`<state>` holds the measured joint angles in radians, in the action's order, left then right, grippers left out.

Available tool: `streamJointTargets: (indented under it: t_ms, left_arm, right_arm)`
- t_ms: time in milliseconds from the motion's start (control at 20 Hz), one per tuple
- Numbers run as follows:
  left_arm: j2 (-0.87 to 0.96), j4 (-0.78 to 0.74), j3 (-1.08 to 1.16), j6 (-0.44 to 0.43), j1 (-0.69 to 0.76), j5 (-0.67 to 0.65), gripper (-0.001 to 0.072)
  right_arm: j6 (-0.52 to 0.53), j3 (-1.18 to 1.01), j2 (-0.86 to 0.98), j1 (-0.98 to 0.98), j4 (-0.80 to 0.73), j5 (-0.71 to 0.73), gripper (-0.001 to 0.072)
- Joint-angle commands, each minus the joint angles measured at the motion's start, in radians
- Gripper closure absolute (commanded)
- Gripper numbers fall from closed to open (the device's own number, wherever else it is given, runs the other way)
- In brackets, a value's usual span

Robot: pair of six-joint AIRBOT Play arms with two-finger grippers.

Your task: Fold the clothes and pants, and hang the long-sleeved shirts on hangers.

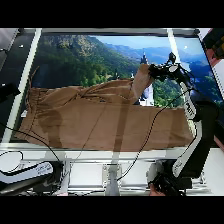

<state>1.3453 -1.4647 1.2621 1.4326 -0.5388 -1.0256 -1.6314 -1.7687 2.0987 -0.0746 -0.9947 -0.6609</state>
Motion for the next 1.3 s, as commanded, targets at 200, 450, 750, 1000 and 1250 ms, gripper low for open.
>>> streamJointTargets:
  t_ms: [200, 450, 750, 1000, 1250]
  left_arm:
    - [0.042, 0.0, 0.001, 0.0, 0.027, 0.109, 0.0019]
    - [0.126, 0.0, 0.001, -0.102, 0.028, 0.108, 0.0021]
    - [0.222, 0.113, 0.005, -0.253, -0.053, -0.021, 0.0021]
    - [0.298, 0.251, 0.006, -0.457, -0.173, -0.128, 0.0016]
    - [0.326, 0.305, 0.006, -0.586, -0.182, -0.148, 0.0018]
  right_arm:
    - [0.106, -0.099, -0.002, 0.0, -0.013, -0.069, 0.0697]
    - [0.125, -0.124, -0.135, -0.001, -0.173, -0.226, 0.0697]
    - [0.125, -0.127, -0.332, -0.021, -0.272, -0.36, 0.0697]
    - [0.125, -0.127, -0.426, -0.081, -0.391, -0.52, 0.0697]
    - [0.122, -0.127, -0.44, -0.175, -0.393, -0.719, 0.0697]
